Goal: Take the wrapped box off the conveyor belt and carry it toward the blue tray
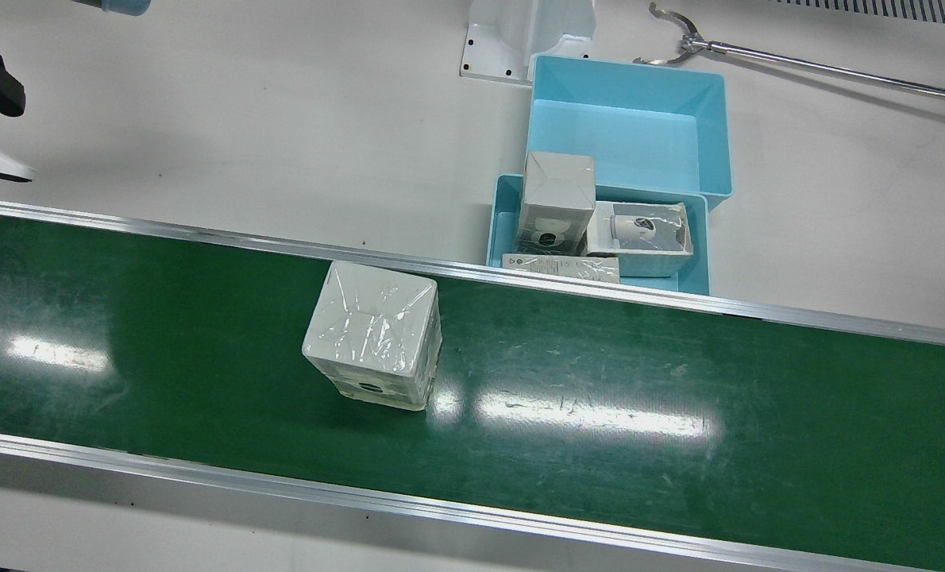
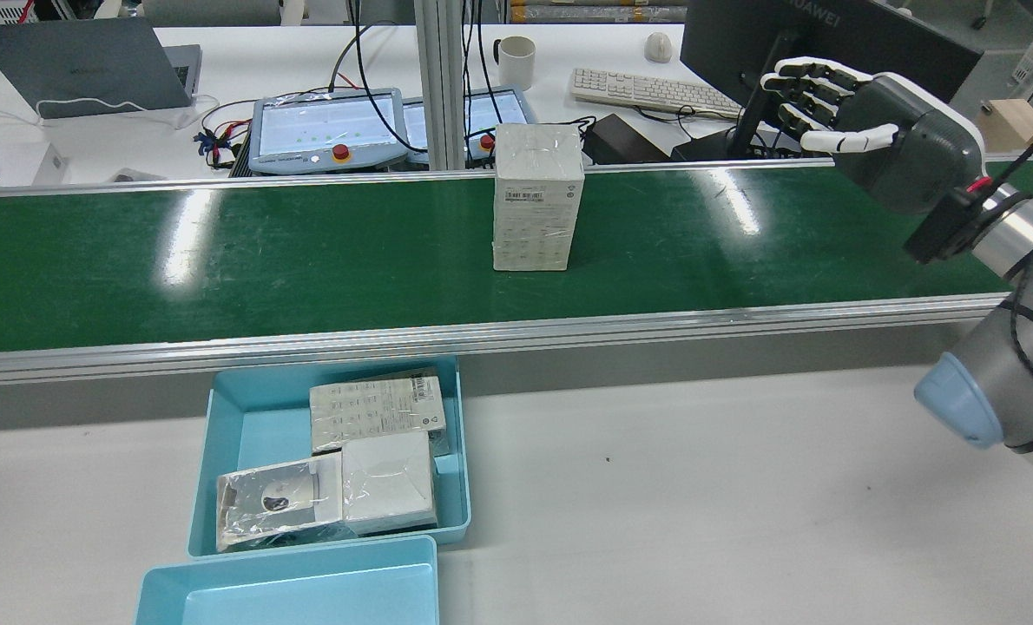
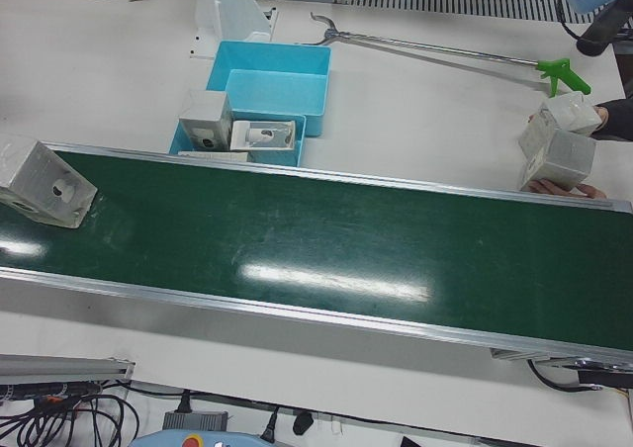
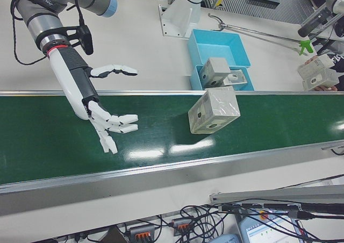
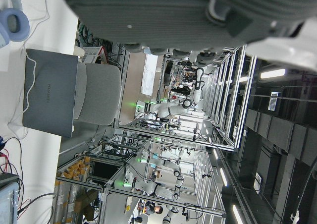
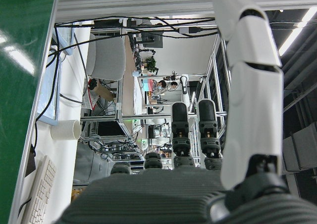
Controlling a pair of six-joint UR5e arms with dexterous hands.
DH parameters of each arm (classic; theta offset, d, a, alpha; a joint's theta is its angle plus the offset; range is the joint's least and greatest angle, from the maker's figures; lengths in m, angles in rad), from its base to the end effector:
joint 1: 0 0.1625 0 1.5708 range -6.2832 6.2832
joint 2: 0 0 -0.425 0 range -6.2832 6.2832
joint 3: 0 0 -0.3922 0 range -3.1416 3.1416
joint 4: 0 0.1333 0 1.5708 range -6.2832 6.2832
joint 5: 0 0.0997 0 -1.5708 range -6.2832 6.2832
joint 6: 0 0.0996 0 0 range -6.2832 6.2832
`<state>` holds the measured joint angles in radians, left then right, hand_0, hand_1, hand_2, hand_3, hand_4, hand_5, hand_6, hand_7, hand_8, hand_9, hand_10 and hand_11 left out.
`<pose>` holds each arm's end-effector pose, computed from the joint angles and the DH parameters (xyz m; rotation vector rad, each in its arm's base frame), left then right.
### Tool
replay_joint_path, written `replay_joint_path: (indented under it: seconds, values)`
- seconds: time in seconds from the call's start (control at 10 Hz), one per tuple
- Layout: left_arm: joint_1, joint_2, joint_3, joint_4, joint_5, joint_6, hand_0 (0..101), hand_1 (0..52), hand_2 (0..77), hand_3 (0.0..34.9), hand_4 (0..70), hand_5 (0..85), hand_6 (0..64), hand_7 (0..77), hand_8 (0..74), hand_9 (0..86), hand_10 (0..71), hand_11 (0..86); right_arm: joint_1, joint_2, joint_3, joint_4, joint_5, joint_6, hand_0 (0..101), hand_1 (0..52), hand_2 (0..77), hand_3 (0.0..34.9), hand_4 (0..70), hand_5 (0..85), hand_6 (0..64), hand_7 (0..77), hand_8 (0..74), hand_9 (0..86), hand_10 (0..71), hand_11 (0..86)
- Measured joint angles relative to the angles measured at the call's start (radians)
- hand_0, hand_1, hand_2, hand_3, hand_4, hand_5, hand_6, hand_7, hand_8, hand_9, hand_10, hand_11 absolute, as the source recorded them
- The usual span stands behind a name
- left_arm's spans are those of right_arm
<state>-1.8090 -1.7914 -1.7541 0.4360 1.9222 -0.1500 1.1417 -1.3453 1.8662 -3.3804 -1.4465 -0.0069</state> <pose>-0.2246 -0.5052 0.5257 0.2960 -2.1439 2.2298 -0.0997 -0.5679 0.4498 -0.3907 -2.3554 1.7816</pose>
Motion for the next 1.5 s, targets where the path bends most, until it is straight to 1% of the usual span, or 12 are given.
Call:
replay_joint_path:
  seconds: [0.2,0.4,0.6,0.7,0.8,0.9,1.0,1.1,1.2,1.3,1.4,1.5]
  values:
    - [0.0,0.0,0.0,0.0,0.0,0.0,0,0.0,1.1,0.0,0.0,1.1,0.0,0.5,0.5,0.0,0.5,0.0,-0.002,-0.002,-0.008,0.0,-0.001,0.003,49,16.4,20.7,9.7,18.0,27.8,7.6,26.2,0.0,6.5,0.0,1.6]
    - [0.0,0.0,0.0,0.0,0.0,0.0,0,0.0,0.5,0.0,0.0,1.1,0.0,0.5,0.5,0.0,0.0,0.0,-0.001,-0.006,0.008,0.001,-0.008,0.012,49,16.4,19.1,9.8,14.7,26.7,6.5,22.9,0.0,4.9,0.0,1.6]
    - [0.0,0.0,0.0,0.0,0.0,0.0,0,0.0,0.5,0.0,0.0,1.1,0.0,0.5,0.5,0.0,0.0,0.0,-0.003,-0.008,0.039,-0.002,-0.054,0.002,49,16.4,18.0,10.8,12.0,26.7,3.8,22.9,0.0,4.9,0.0,1.6]
    - [0.0,0.0,0.0,0.0,0.0,0.0,0,0.0,1.1,0.0,0.0,1.1,0.0,0.5,0.5,0.0,0.5,0.0,0.008,-0.014,0.07,-0.026,-0.077,-0.007,47,8.2,9.8,11.4,8.2,24.0,4.4,19.1,0.0,3.8,0.0,1.6]
    - [0.0,0.0,0.0,0.0,0.0,0.0,0,0.0,1.1,0.0,0.0,1.1,0.0,0.5,0.5,0.0,0.5,0.0,0.019,-0.02,0.097,-0.06,-0.09,-0.012,47,12.5,7.1,14.7,8.2,24.0,2.2,20.2,0.0,2.2,0.0,1.6]
    - [0.0,0.0,0.0,0.0,0.0,0.0,0,0.0,1.1,0.0,0.0,1.1,0.0,0.5,0.5,0.0,0.5,0.0,0.024,-0.021,0.11,-0.083,-0.096,-0.021,47,12.5,7.1,14.7,8.2,24.0,2.2,20.2,0.0,2.2,0.0,1.6]
    - [0.0,0.0,0.0,0.0,0.0,0.0,0,0.0,0.5,0.0,0.0,1.1,0.0,0.5,0.5,0.0,0.5,0.0,0.029,-0.022,0.113,-0.095,-0.097,-0.027,47,12.5,11.4,17.4,8.2,24.0,2.2,20.2,0.0,1.6,0.0,1.6]
    - [0.0,0.0,0.0,0.0,0.0,0.0,0,0.0,0.5,0.0,0.0,1.1,0.0,0.5,0.5,0.0,0.5,0.0,0.036,-0.024,0.111,-0.099,-0.098,-0.029,47,12.5,15.3,15.6,6.5,24.0,2.2,18.5,0.0,2.2,0.0,1.6]
    - [0.0,0.0,0.0,0.0,0.0,0.0,0,0.0,1.1,0.0,0.0,1.1,0.0,0.5,0.5,0.0,0.5,0.0,0.042,-0.019,0.096,-0.098,-0.1,-0.027,46,14.7,14.7,13.2,3.8,21.8,0.5,12.5,0.0,3.3,0.0,1.6]
    - [0.0,0.0,0.0,0.0,0.0,0.0,0,0.0,1.1,0.0,0.0,1.1,0.0,0.5,0.5,0.0,0.5,0.0,0.042,-0.008,0.065,-0.069,-0.101,-0.017,46,14.7,14.7,13.2,2.2,20.7,0.5,13.6,0.0,3.3,0.0,1.6]
    - [0.0,0.0,0.0,0.0,0.0,0.0,0,0.0,0.5,0.0,0.0,1.1,0.0,0.5,0.5,0.0,0.0,0.0,0.041,0.001,0.03,-0.006,-0.104,-0.006,46,14.7,14.7,13.2,2.2,20.7,0.5,13.6,0.0,3.3,0.0,1.6]
    - [0.0,0.0,0.0,0.0,0.0,0.0,0,0.0,1.1,0.0,0.0,1.1,0.0,0.5,0.5,0.0,0.0,0.5,0.036,0.007,0.002,0.059,-0.117,-0.005,47,12.5,16.4,7.6,0.5,21.3,0.0,13.6,0.0,2.2,0.0,1.6]
